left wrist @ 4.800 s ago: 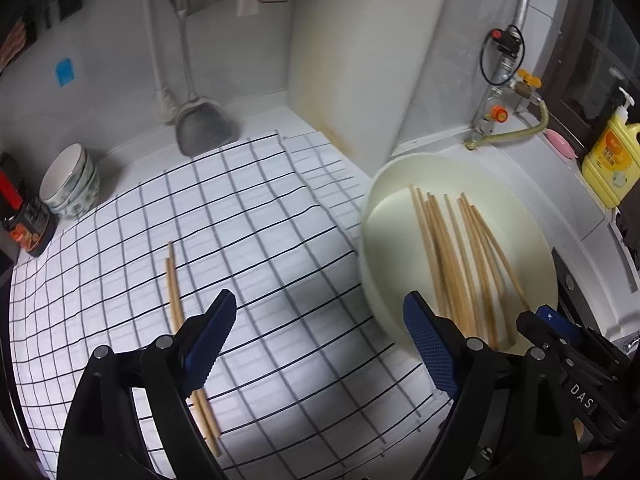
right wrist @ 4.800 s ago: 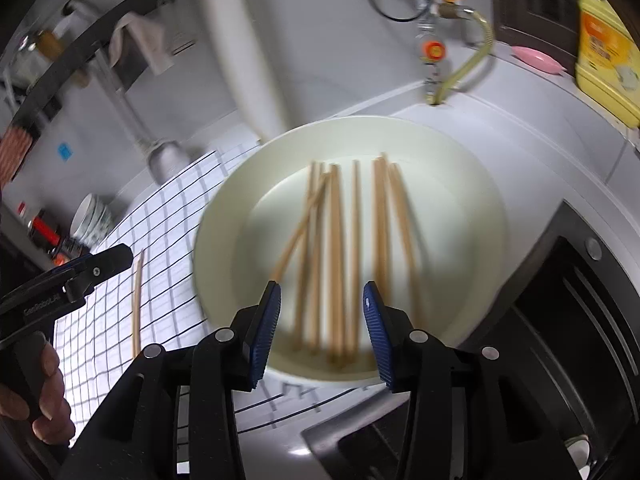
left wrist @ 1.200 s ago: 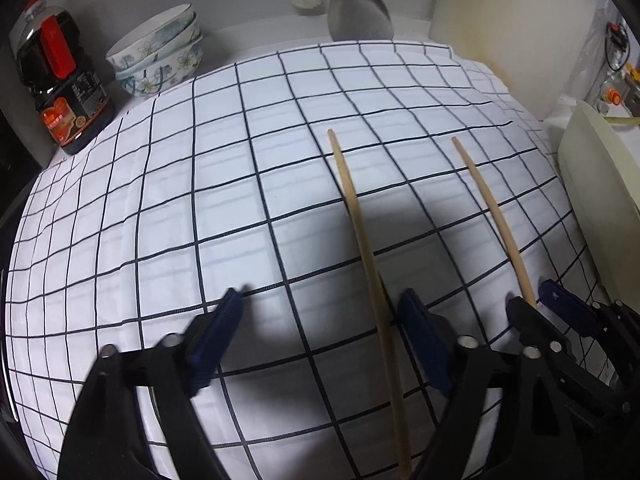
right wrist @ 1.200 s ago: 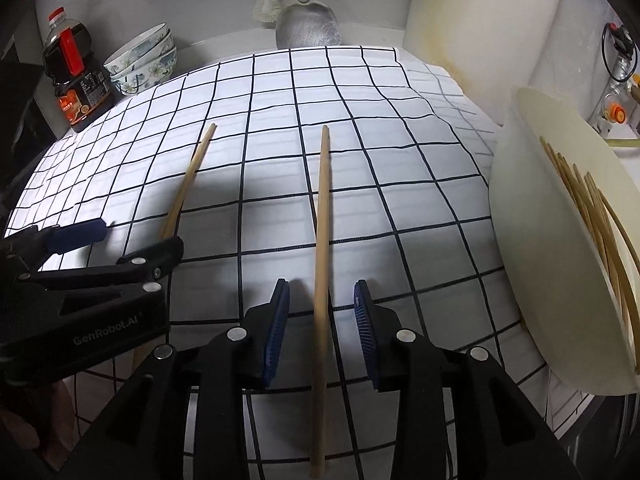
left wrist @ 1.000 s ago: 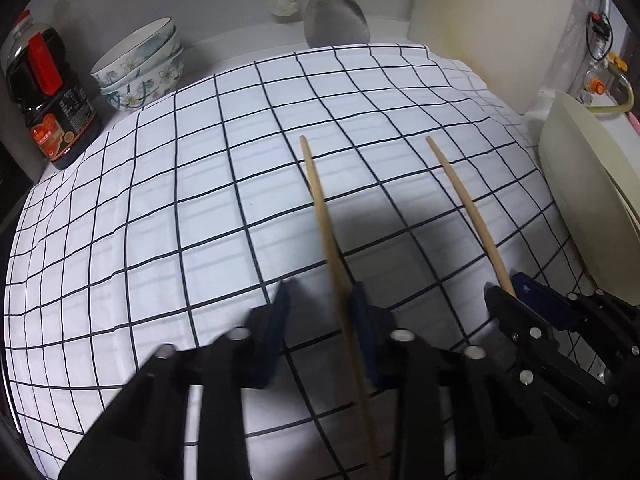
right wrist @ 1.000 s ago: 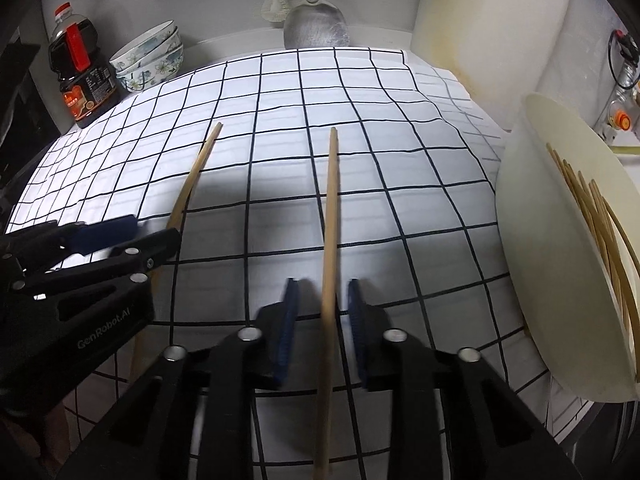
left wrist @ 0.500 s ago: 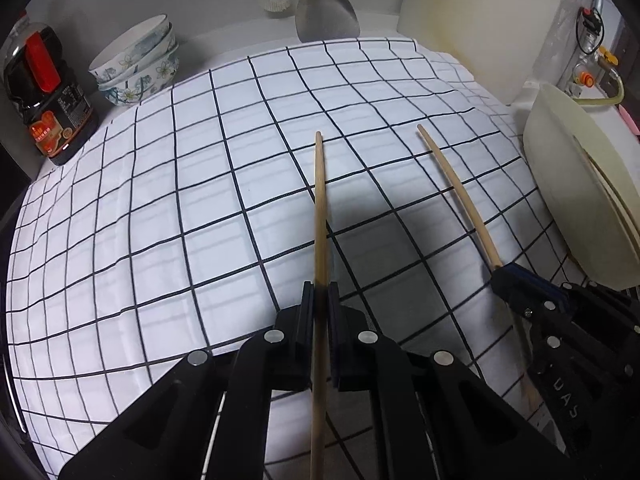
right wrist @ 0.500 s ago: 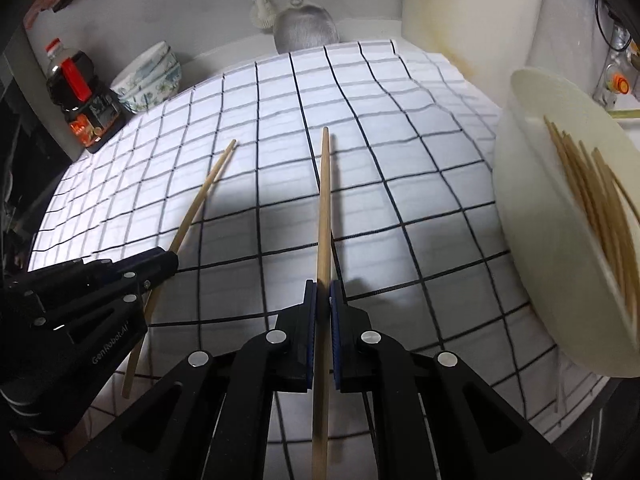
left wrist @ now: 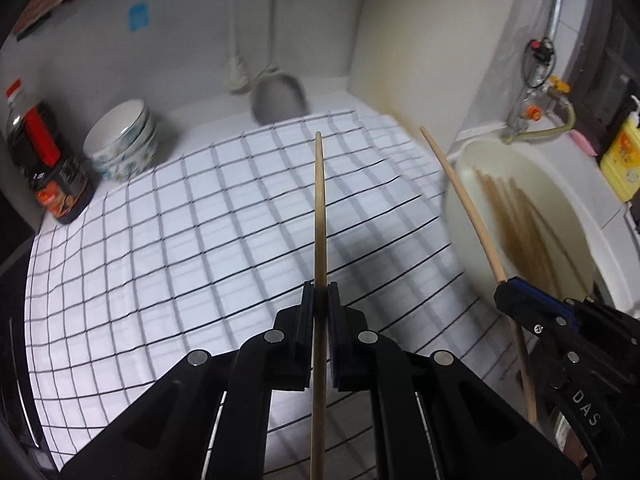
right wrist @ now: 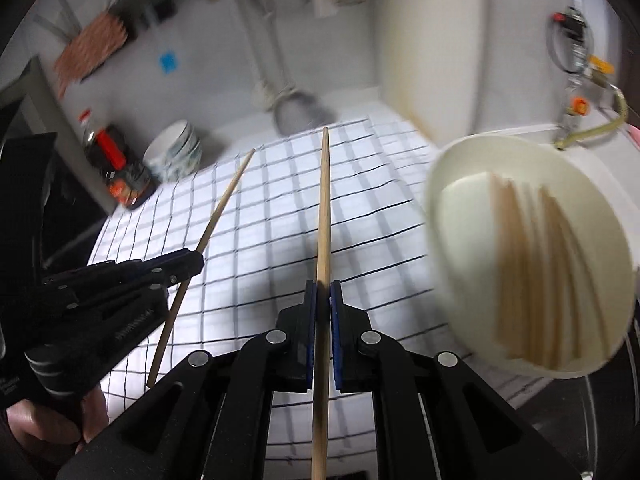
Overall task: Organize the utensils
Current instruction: 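Carry the held chopsticks with both tools over the white basin, then open both tools to drop the chopsticks into the basin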
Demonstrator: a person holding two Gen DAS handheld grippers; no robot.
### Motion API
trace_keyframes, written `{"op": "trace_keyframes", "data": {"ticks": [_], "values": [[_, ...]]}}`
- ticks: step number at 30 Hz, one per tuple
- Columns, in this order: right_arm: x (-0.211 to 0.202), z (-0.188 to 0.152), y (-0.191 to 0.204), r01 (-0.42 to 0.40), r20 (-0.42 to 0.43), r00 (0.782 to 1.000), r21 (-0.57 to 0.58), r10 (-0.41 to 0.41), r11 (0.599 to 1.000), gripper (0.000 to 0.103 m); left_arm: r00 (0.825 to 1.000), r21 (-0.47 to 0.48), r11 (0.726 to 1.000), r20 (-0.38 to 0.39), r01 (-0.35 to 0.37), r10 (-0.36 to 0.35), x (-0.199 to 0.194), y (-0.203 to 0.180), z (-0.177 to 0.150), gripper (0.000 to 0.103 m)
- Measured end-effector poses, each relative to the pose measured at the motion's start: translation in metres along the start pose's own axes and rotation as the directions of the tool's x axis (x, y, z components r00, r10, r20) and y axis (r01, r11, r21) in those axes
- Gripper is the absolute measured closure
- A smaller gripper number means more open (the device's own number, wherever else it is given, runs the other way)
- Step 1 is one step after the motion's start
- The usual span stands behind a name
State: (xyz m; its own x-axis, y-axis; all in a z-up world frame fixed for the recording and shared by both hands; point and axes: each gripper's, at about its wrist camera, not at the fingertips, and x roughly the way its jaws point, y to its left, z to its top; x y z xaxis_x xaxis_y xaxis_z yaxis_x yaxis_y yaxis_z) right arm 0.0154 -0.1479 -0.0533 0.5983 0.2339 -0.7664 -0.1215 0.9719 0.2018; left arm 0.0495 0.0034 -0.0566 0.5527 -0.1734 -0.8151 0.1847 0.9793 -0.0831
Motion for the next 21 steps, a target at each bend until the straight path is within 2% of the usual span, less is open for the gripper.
{"op": "trace_keyframes", "data": {"ticks": [5,11,15,21], "values": [[-0.036,0.002,-0.060,0.075,0.041,0.996,0.086,-0.079,0.993,0.097,0.995,0.058,0.994,0.020,0.096,-0.097,-0.005,-0.059,0.028,0.096],[-0.061,-0.001,-0.134,0.162,0.040,0.984,0.184,-0.172,0.969,0.096,0.982,0.114,0.975,-0.040,0.190,-0.187,0.016,-0.128,0.046,0.096],[-0.057,0.001,-0.169,0.204,0.005,0.978,0.220,-0.210,0.954,0.096,0.972,0.126,0.965,-0.092,0.228,-0.217,0.036,-0.164,0.055,0.096],[-0.039,0.006,-0.200,0.211,-0.033,0.977,0.226,-0.209,0.951,0.096,0.964,0.127,0.962,-0.146,0.241,-0.222,0.064,-0.204,0.060,0.096]]}}
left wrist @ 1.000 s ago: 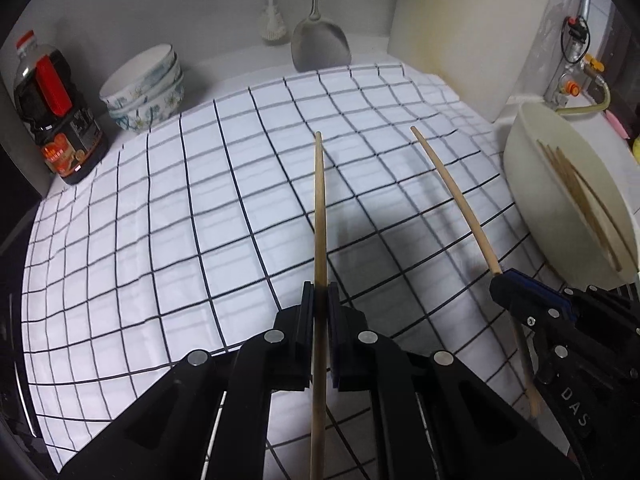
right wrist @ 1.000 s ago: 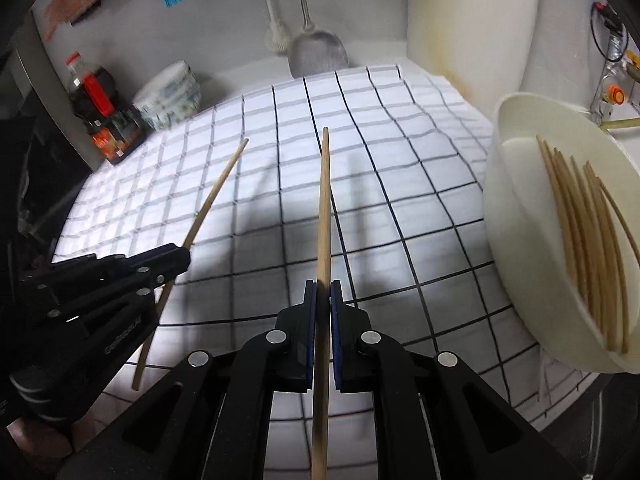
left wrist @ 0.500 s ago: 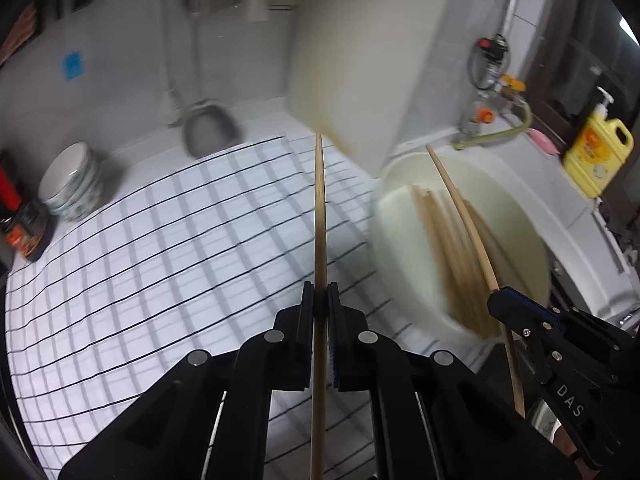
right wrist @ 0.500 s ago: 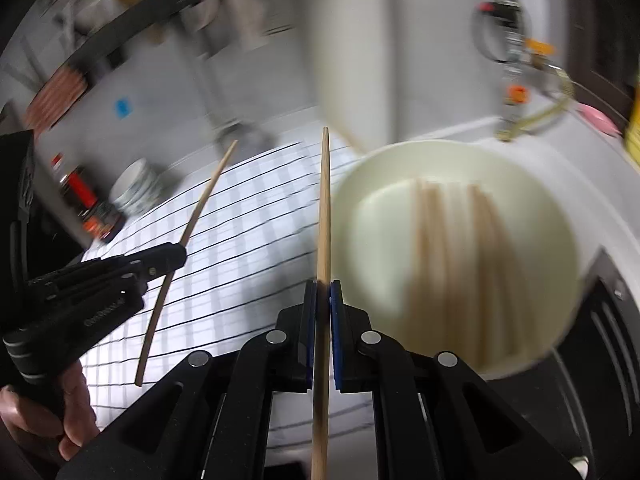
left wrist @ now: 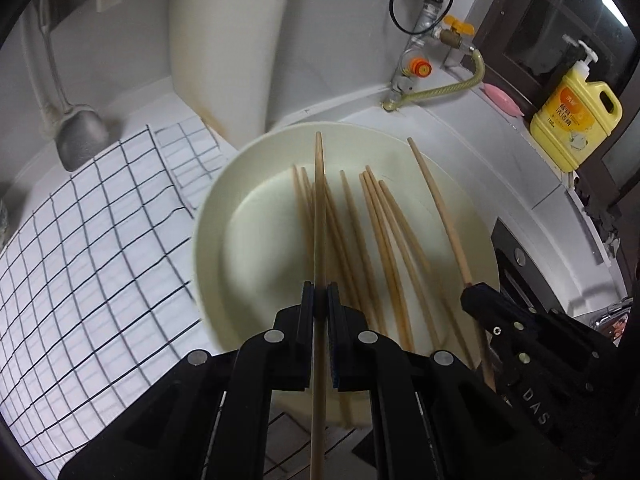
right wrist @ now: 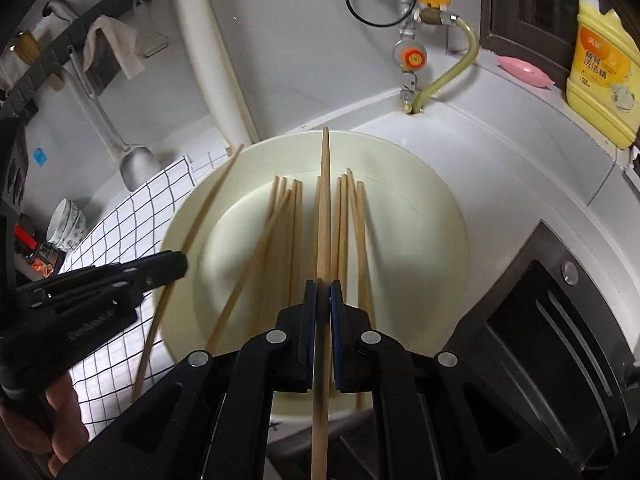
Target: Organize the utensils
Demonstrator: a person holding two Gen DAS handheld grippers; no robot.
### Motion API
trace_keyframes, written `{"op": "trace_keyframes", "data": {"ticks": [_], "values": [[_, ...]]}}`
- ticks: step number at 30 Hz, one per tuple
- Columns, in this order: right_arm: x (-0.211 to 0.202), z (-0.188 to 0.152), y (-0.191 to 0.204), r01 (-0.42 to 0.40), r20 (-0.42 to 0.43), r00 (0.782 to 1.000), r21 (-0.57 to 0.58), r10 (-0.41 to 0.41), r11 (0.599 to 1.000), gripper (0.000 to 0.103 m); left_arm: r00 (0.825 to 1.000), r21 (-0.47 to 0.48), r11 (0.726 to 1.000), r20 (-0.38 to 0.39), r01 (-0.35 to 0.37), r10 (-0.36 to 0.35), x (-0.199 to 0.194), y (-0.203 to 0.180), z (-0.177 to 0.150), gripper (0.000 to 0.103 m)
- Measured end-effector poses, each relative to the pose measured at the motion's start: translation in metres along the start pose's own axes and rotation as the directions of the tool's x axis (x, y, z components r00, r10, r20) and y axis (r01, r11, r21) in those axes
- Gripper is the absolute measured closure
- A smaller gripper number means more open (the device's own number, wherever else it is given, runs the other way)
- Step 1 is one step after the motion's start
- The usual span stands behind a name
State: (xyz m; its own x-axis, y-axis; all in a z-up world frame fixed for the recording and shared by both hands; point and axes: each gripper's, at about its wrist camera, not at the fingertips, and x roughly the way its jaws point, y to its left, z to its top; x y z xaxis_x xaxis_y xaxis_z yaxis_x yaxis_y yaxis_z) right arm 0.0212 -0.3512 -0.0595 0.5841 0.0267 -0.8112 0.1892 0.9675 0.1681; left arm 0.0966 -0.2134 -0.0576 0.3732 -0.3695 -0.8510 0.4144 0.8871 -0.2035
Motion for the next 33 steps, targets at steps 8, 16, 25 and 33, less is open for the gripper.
{"op": "trace_keyframes", "data": {"ticks": [8,16,25,33], "values": [[0.024,0.008,-0.014,-0.017,-0.046,0.999,0.011,0.018,1.000,0.093,0.996,-0.015,0.997,-0.039,-0.078,0.078,0.026,-0.006,0.009,0.093],[0.012,0.002,-0.028,0.008,0.001,1.000,0.059,-0.008,0.998,0.086,0.990,-0.046,0.989,0.017,-0.137,0.138,0.005,0.010,0.011,0.032],[-0.009,-0.004,-0.029,0.013,0.015,1.000,0.084,-0.014,0.996,0.074,0.984,-0.047,0.984,0.021,-0.174,0.175,-0.018,0.015,0.004,0.013],[-0.024,-0.007,-0.021,0.007,0.024,1.000,0.079,-0.009,0.997,0.069,0.984,-0.063,0.983,0.025,-0.173,0.175,-0.035,0.018,0.001,0.010]]}}
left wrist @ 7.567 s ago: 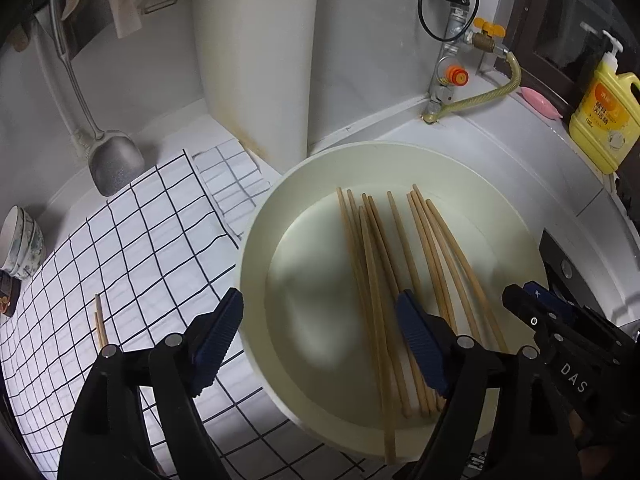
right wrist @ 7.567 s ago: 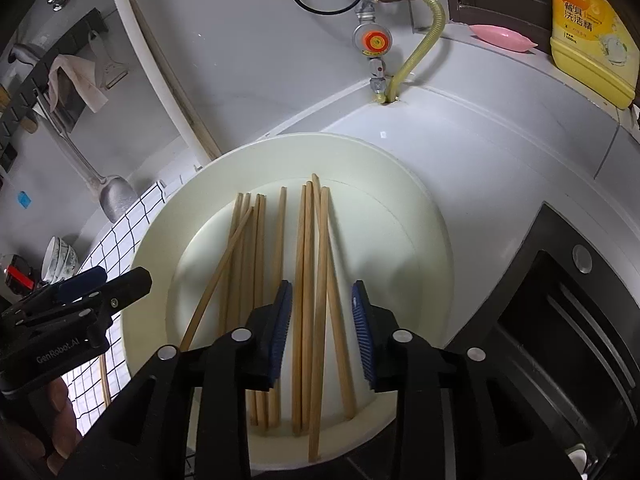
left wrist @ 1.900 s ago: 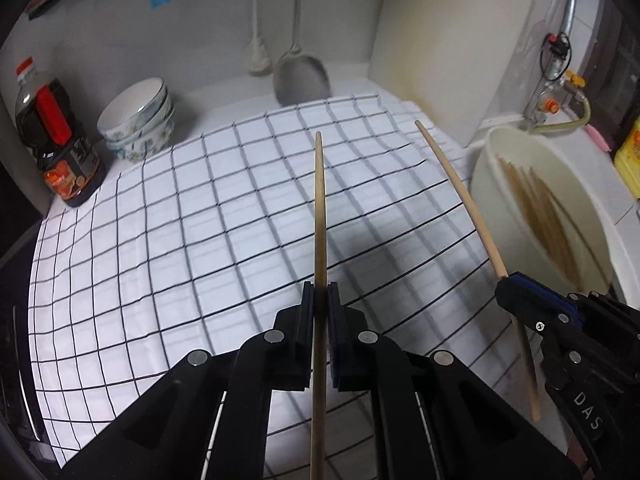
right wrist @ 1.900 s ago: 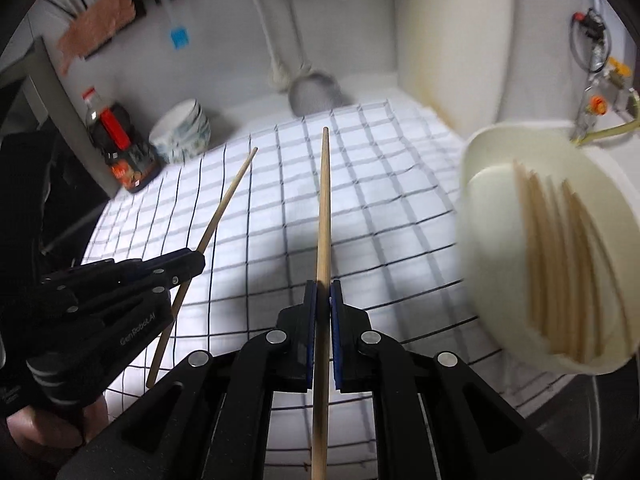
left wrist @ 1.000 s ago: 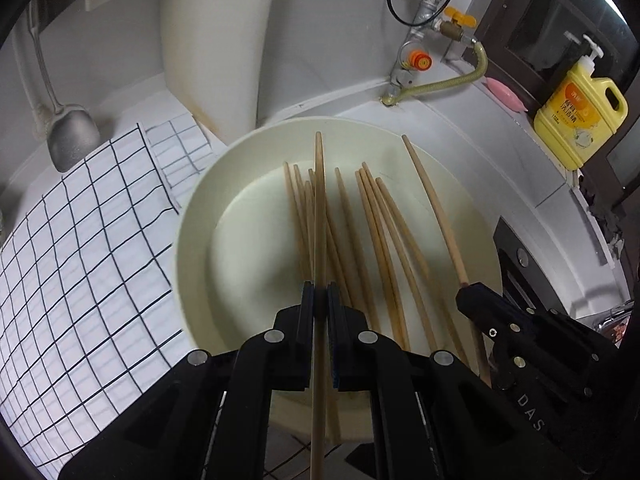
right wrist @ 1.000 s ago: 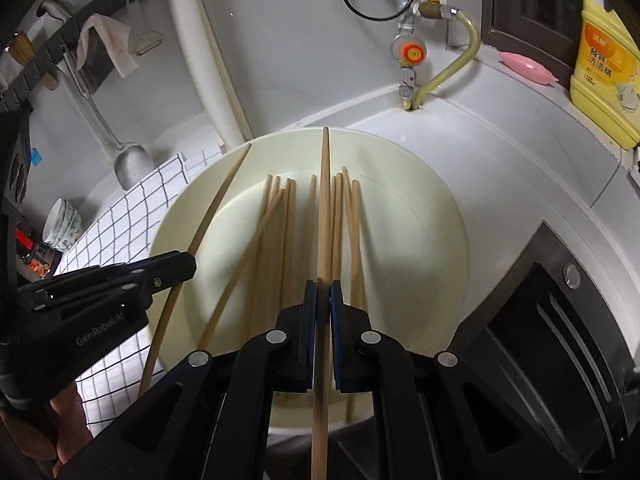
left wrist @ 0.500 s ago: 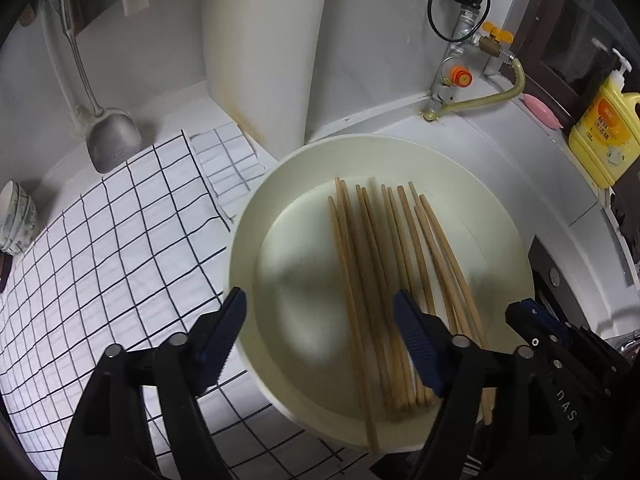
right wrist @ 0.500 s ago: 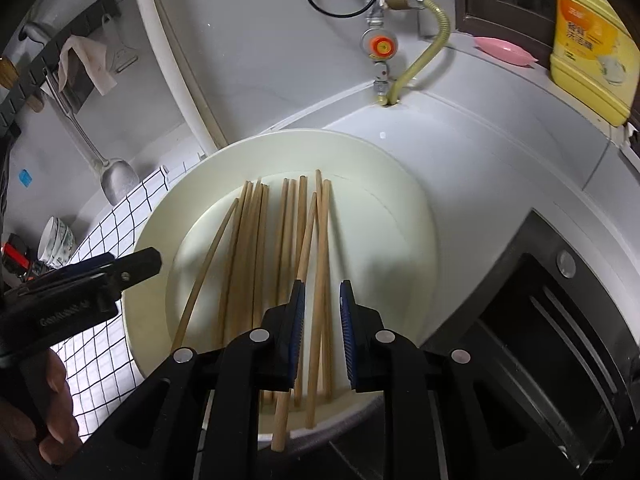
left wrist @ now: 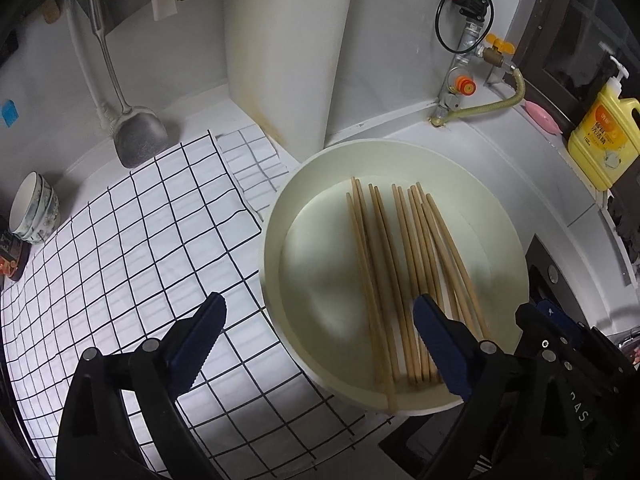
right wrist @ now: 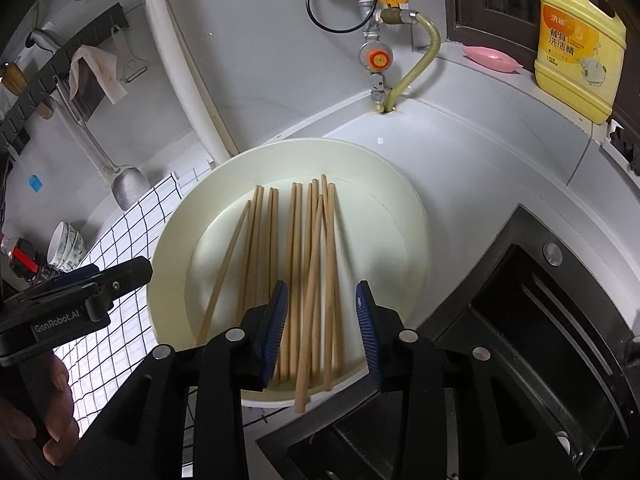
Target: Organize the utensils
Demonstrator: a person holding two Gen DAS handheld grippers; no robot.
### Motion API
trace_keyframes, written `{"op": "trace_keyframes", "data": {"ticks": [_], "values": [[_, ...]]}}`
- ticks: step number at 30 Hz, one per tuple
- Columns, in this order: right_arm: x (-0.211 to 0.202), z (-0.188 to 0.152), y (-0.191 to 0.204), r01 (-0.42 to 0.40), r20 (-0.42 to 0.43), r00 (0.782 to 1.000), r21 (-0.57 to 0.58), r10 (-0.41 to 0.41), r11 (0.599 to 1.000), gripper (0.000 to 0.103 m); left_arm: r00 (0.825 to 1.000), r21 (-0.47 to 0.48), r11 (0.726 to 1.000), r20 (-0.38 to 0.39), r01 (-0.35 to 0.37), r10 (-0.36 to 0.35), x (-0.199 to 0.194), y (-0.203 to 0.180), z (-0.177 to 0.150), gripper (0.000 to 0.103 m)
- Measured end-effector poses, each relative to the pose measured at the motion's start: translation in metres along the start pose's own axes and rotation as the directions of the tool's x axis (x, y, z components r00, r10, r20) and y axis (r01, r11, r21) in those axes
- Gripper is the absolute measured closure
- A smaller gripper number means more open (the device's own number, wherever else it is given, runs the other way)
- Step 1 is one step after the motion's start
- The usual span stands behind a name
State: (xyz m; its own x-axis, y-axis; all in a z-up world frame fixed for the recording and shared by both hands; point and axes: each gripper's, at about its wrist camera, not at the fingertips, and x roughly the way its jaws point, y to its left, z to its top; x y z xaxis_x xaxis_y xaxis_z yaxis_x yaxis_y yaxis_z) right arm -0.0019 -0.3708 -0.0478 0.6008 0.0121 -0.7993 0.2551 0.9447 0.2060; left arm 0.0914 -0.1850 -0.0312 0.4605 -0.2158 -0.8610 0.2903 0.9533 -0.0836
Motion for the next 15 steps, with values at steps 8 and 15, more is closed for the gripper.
{"op": "trace_keyframes", "data": {"ticks": [8,15], "values": [[-0.014,-0.001,0.008,0.002,0.025,1.000,-0.010,-0.002,1.000,0.069,1.000,0.009,1.000,0.030,-0.009,0.008,-0.017,0.000,-0.003,0.010],[-0.023,-0.001,0.013,0.006,0.038,0.999,-0.018,-0.005,1.000,0.069,0.998,0.015,1.000,0.051,-0.023,0.022,-0.027,-0.001,-0.005,0.010]]}}
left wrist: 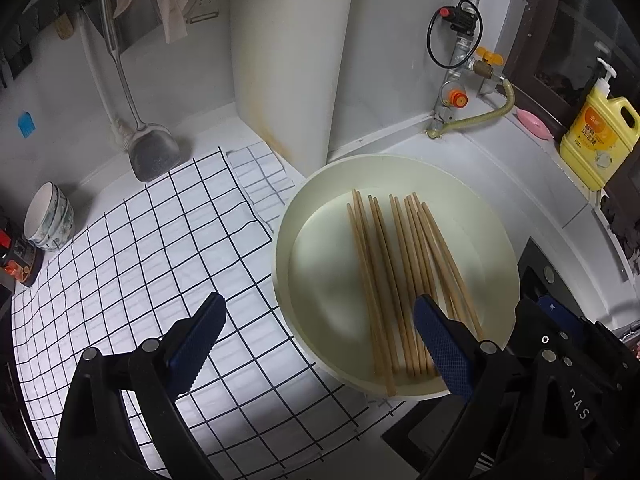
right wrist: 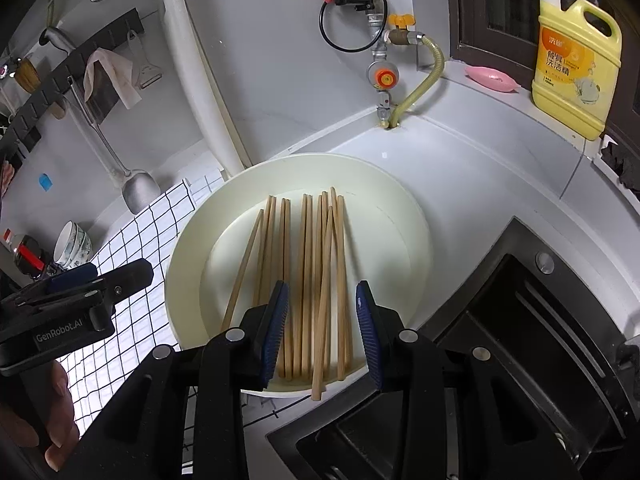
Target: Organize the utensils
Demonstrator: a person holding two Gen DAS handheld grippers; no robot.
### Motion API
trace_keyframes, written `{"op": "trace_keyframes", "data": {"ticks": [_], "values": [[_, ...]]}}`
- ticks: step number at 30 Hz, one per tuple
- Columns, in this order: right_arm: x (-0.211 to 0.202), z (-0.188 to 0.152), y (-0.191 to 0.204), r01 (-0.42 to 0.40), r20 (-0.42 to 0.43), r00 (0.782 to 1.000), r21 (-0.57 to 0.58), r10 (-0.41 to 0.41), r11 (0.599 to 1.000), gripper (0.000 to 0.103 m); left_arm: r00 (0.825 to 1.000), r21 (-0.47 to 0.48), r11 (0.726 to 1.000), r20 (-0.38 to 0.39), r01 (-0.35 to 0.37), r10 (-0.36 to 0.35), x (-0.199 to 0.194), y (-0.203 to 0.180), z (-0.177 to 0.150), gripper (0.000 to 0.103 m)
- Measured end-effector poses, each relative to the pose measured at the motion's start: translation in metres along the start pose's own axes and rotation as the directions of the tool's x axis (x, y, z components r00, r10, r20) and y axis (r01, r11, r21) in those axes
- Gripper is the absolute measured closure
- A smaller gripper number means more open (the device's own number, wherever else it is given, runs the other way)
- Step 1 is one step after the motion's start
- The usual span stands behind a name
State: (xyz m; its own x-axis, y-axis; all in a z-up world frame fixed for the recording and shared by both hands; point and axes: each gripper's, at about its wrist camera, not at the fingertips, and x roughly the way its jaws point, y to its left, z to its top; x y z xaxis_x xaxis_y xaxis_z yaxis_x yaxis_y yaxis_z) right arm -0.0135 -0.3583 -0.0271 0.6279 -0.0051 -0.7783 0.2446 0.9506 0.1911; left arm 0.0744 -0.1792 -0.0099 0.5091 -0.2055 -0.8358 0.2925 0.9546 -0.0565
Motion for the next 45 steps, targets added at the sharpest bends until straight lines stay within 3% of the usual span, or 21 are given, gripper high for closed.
{"op": "trace_keyframes", "data": {"ticks": [45], "values": [[-0.020,-0.003,0.015,0.025,0.012,1.000,-0.026,-0.025,0.999,0.064,1.000,-0.015,1.000,0.021,-0.007,0.008,-0.019,0.009,-0.003,0.010]]}}
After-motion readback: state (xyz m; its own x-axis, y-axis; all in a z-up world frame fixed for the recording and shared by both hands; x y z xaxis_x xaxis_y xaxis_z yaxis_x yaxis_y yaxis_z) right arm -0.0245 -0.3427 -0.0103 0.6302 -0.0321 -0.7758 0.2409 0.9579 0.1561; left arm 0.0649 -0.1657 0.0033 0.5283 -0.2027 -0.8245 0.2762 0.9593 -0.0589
